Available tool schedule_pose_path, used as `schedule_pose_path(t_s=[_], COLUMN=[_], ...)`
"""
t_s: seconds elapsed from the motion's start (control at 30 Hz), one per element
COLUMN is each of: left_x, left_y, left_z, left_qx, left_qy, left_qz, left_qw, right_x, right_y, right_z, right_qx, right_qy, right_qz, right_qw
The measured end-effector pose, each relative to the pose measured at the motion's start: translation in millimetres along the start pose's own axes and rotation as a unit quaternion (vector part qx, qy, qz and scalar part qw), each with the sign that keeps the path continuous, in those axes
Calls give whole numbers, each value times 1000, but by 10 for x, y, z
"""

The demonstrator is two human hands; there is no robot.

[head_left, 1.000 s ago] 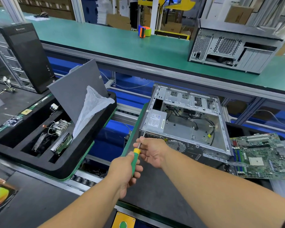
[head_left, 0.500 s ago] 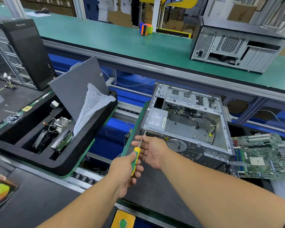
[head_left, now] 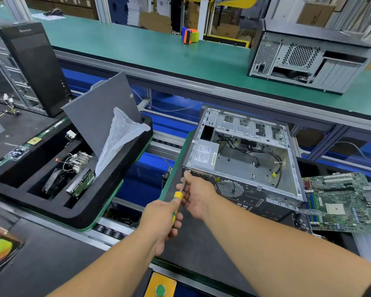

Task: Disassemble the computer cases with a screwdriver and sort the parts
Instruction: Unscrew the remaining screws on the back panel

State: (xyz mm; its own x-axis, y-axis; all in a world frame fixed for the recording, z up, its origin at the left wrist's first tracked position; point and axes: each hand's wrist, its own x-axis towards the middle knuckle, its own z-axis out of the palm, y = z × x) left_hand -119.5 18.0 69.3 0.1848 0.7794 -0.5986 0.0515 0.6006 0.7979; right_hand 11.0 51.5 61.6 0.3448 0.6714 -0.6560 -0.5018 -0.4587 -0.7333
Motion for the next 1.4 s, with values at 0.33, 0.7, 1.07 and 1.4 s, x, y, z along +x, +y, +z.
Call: schedule_pose_path(t_s=[0.33,0.7,1.07,1.4], left_x=[7,9,-42,-111], left_y=[-5,-71,-146,-171], left_z=[5,-47,-50,153], left_qx=[-14,50,97,102], left_qy=[-8,-26,-53,-100], left_qz=[-37,48,43,55], left_qw=[999,997,993,988], right_x=[24,51,16,-172], right_y=[-74,-143,-9,46], right_z=[8,66,-159,-746], right_qx=[1,131,139,215], right_qy=[3,19,77,-54], right_qz=[-8,37,5,-12], right_qw=[1000,990,987,975])
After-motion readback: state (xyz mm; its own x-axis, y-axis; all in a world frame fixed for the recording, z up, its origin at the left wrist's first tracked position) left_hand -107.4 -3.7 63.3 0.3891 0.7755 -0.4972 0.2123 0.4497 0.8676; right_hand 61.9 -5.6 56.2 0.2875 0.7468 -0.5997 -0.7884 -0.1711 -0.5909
